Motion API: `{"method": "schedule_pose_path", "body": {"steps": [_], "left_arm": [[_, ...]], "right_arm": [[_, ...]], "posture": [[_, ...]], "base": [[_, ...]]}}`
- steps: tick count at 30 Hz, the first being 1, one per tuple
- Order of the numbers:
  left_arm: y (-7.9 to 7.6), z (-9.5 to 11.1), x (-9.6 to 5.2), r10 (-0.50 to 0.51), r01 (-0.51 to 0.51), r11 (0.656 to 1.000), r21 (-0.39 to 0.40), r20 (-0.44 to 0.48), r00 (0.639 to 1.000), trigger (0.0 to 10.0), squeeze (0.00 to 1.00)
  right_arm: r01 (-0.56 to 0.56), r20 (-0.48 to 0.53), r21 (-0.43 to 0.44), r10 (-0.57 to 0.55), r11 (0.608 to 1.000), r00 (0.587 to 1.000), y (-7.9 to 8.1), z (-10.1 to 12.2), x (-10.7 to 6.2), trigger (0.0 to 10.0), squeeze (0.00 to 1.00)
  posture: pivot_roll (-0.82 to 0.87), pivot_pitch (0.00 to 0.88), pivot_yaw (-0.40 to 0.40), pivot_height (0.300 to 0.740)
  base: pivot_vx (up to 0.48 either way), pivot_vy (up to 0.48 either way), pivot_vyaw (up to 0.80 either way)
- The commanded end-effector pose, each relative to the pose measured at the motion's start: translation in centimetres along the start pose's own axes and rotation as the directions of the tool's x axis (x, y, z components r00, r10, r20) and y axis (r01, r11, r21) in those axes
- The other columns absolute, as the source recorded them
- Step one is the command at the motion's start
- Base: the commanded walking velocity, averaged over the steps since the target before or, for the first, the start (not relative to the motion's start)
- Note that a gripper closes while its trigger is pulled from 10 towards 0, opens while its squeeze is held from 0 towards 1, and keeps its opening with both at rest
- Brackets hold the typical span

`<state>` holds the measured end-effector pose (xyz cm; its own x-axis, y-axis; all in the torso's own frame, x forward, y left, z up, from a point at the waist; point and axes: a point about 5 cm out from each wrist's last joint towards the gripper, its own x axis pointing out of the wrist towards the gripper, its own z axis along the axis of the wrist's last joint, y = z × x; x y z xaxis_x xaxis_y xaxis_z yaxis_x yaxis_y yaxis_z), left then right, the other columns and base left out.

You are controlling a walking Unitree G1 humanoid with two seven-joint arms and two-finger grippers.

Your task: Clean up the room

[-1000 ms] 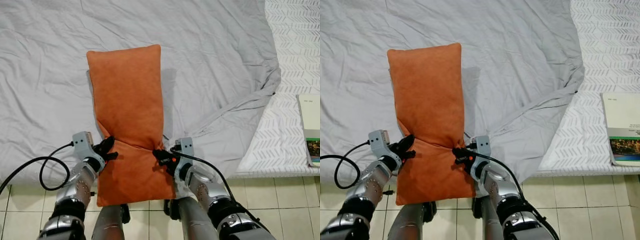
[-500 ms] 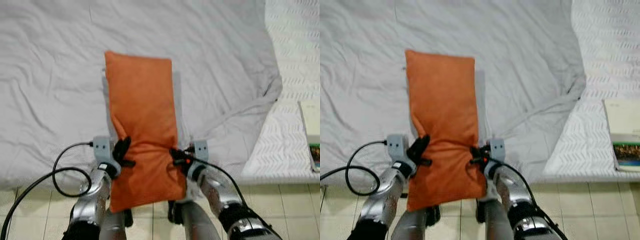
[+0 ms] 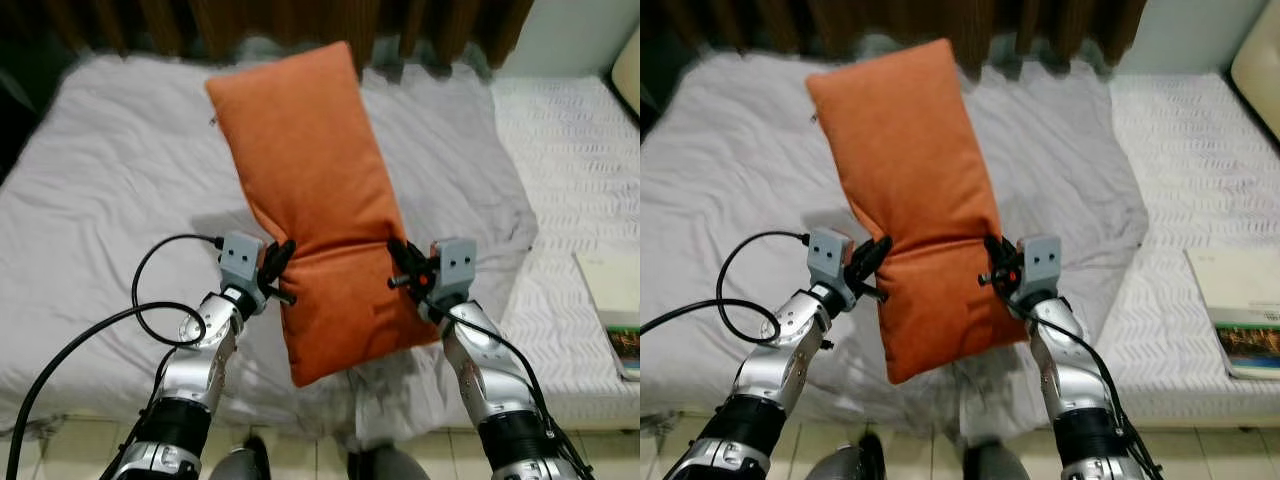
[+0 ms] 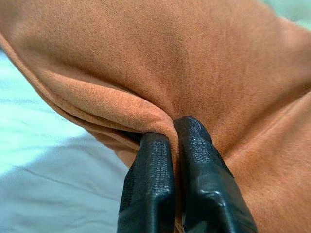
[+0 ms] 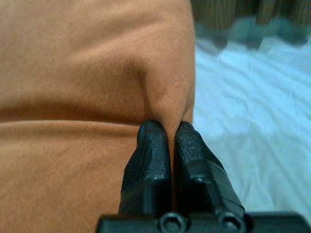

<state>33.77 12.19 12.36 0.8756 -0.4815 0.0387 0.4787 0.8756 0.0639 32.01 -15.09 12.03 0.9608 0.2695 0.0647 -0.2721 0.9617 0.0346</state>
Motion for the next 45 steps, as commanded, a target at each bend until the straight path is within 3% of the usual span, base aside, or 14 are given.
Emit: {"method": "schedule_pose_path", "body": {"steps": [1,3,9,14,17,27,34,43,45], "left_arm": [[2.8,-2.7,-2.6,0.114,-0.11,0.993,0.037,-0.13,0.985,9.6,0.0],[2.2,-3.5,-2.9,0.105,-0.099,0.994,0.041,-0.165,0.981,10.0,0.0],[0.6,-4.3,-2.7,0.078,-0.069,0.996,0.056,-0.172,0.982,10.0,0.0],[-0.6,-4.6,-2.6,0.091,-0.089,0.996,0.02,-0.142,0.986,10.0,0.0],[-1.3,-5.0,-2.7,0.056,-0.05,0.998,0.043,-0.15,0.987,10.0,0.0],[-1.8,-6.3,-3.4,0.043,-0.04,0.999,0.02,-0.176,0.984,10.0,0.0],[-2.4,-6.1,-3.0,0.02,-0.016,0.999,0.031,-0.156,0.987,10.0,0.0],[-4.9,-6.6,-3.1,-0.033,0.043,0.997,0.067,-0.147,0.989,10.0,0.0],[-4.9,-6.7,-3.1,-0.023,0.023,1.0,-0.001,-0.147,0.989,10.0,0.0]], "right_arm": [[0.22,0.017,-0.008,-0.22,0.976,0.975,-3.3,0.1,-2.7,0.0,0.0],[0.25,-0.008,-0.013,-0.251,0.968,0.968,-3.5,-0.7,-4.0,0.0,0.0],[0.267,-0.033,-0.037,-0.268,0.963,0.963,-3.4,-1.4,-4.7,0.0,0.0],[0.225,-0.11,-0.046,-0.228,0.973,0.967,-2.4,-3.1,-5.4,0.0,0.0],[0.211,-0.145,-0.06,-0.218,0.976,0.965,-2.4,-3.9,-5.7,0.0,0.0],[0.195,-0.196,-0.083,-0.208,0.977,0.958,-2.4,-5.1,-6.9,0.0,0.0],[0.198,-0.209,-0.086,-0.212,0.976,0.955,-2.7,-5.5,-7.5,0.0,0.0],[0.193,-0.224,-0.083,-0.207,0.978,0.952,-2.7,-5.9,-7.8,0.0,0.0],[0.189,-0.227,-0.08,-0.203,0.979,0.953,-2.6,-6.0,-7.7,0.0,0.0]], "posture": [[-0.08,0.0,-0.001,0.74],[-0.09,0.0,0.01,0.74],[-0.11,0.0,0.026,0.74],[-0.11,0.008,0.036,0.74],[-0.11,0.017,0.04,0.74],[-0.13,0.027,0.023,0.74],[-0.14,0.022,0.026,0.74],[-0.15,0.025,0.03,0.74],[-0.15,0.028,0.028,0.74]], "base": [[0.0,0.0,0.0],[0.0,0.0,0.0],[0.0,0.0,0.0],[0.156,-0.109,0.0],[0.377,-0.291,0.0],[0.369,-0.303,0.0],[0.368,-0.305,0.0],[0.037,-0.447,0.0],[0.0,-0.435,0.0]]}}
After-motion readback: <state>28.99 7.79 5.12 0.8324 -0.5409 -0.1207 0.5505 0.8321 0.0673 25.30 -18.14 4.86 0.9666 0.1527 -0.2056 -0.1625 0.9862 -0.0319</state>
